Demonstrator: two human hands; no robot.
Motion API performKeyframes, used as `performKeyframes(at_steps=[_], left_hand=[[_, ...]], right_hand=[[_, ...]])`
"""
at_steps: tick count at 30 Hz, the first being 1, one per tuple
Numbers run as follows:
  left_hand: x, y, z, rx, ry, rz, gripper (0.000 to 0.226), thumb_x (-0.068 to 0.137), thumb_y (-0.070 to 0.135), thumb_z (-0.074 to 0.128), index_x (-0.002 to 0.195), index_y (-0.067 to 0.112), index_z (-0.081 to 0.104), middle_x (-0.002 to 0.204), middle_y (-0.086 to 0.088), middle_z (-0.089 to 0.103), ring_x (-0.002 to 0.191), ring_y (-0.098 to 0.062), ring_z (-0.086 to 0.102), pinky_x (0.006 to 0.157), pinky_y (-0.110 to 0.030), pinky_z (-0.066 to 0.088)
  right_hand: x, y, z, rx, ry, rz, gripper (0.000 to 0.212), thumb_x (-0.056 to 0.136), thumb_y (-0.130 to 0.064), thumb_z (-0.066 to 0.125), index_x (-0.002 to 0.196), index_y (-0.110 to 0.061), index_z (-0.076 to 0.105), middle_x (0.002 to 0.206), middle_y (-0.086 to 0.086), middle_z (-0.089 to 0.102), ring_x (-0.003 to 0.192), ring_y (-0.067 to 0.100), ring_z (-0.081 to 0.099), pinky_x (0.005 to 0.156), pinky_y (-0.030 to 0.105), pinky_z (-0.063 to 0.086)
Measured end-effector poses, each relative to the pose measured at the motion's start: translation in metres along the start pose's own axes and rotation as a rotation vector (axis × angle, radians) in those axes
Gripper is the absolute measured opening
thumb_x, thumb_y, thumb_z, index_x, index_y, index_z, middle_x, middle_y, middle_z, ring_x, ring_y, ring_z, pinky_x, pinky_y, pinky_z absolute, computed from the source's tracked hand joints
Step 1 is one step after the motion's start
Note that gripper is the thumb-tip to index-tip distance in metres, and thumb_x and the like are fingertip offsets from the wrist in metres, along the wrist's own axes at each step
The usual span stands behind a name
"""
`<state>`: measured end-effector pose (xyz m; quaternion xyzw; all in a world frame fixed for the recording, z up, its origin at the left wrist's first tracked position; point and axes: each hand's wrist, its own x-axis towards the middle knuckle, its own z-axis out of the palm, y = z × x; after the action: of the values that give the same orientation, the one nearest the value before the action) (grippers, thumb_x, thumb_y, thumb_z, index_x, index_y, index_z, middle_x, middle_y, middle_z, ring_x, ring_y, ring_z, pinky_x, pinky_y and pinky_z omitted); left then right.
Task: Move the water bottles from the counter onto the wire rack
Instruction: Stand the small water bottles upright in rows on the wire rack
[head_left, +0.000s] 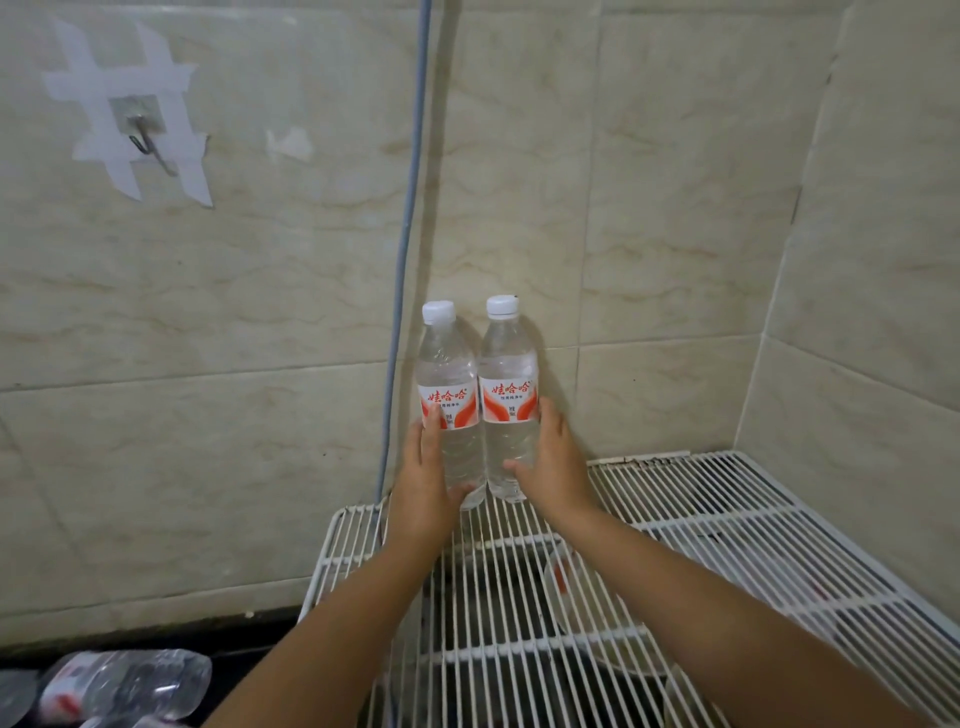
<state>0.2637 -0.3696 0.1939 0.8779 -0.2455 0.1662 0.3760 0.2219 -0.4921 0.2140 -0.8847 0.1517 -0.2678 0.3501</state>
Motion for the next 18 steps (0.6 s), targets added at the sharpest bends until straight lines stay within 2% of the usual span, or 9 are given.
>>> performKeyframes(at_steps=[2, 7, 10, 12, 15, 18], left_hand=[[-0.002, 0.000, -0.001, 0.003, -0.011, -0.006, 0.096, 0.080, 0.017, 0.067, 0.144, 0.023, -0.003, 0.154, -0.003, 0.012, 0.137, -0.016, 0.027, 0.103, -0.028, 0.035], [-0.004, 0.002, -0.001, -0.012, -0.024, -0.006, 0.093, 0.081, 0.018, 0.066, 0.145, 0.022, -0.002, 0.155, -0.001, 0.012, 0.137, -0.012, 0.026, 0.101, -0.015, 0.022], [-0.006, 0.004, -0.010, -0.010, -0.095, -0.043, 0.091, 0.083, 0.021, 0.064, 0.146, 0.025, -0.002, 0.154, 0.000, 0.016, 0.136, -0.015, 0.031, 0.106, -0.027, 0.033], [-0.007, 0.007, -0.022, 0.100, -0.119, -0.050, 0.082, 0.087, 0.023, 0.059, 0.146, 0.027, 0.002, 0.153, -0.001, 0.022, 0.134, -0.018, 0.034, 0.105, -0.032, 0.036], [-0.014, 0.013, -0.047, 0.300, -0.068, -0.087, 0.062, 0.091, 0.024, 0.050, 0.145, 0.019, 0.018, 0.149, -0.006, 0.029, 0.135, -0.022, 0.031, 0.107, -0.034, 0.033], [-0.027, 0.015, -0.075, 0.502, 0.003, -0.094, 0.047, 0.091, 0.023, 0.047, 0.135, 0.012, 0.036, 0.142, -0.010, 0.037, 0.132, -0.026, 0.031, 0.106, -0.036, 0.030]], right_hand=[[-0.001, 0.003, 0.001, 0.012, -0.001, -0.005, 0.078, 0.077, -0.011, 0.071, 0.140, -0.013, 0.026, 0.140, 0.007, 0.041, 0.124, 0.022, 0.048, 0.100, 0.030, 0.042], [-0.004, 0.003, 0.001, -0.040, -0.018, -0.021, 0.077, 0.080, -0.015, 0.068, 0.142, -0.013, 0.022, 0.142, 0.005, 0.039, 0.123, 0.020, 0.049, 0.099, 0.029, 0.043], [-0.008, -0.002, -0.007, -0.129, -0.085, -0.036, 0.073, 0.084, -0.021, 0.065, 0.141, -0.010, 0.020, 0.141, 0.007, 0.038, 0.125, 0.021, 0.046, 0.100, 0.029, 0.041], [-0.014, -0.006, -0.016, -0.273, -0.095, -0.079, 0.070, 0.086, -0.028, 0.061, 0.140, -0.010, 0.022, 0.140, 0.008, 0.039, 0.124, 0.021, 0.045, 0.099, 0.030, 0.041], [-0.026, -0.017, -0.028, -0.542, -0.067, -0.239, 0.065, 0.090, -0.033, 0.053, 0.141, -0.008, 0.021, 0.142, 0.012, 0.034, 0.127, 0.024, 0.039, 0.103, 0.031, 0.036], [-0.039, -0.040, -0.032, -0.681, -0.094, -0.405, 0.061, 0.093, -0.034, 0.045, 0.142, -0.007, 0.022, 0.149, 0.014, 0.024, 0.138, 0.030, 0.023, 0.114, 0.042, 0.020]])
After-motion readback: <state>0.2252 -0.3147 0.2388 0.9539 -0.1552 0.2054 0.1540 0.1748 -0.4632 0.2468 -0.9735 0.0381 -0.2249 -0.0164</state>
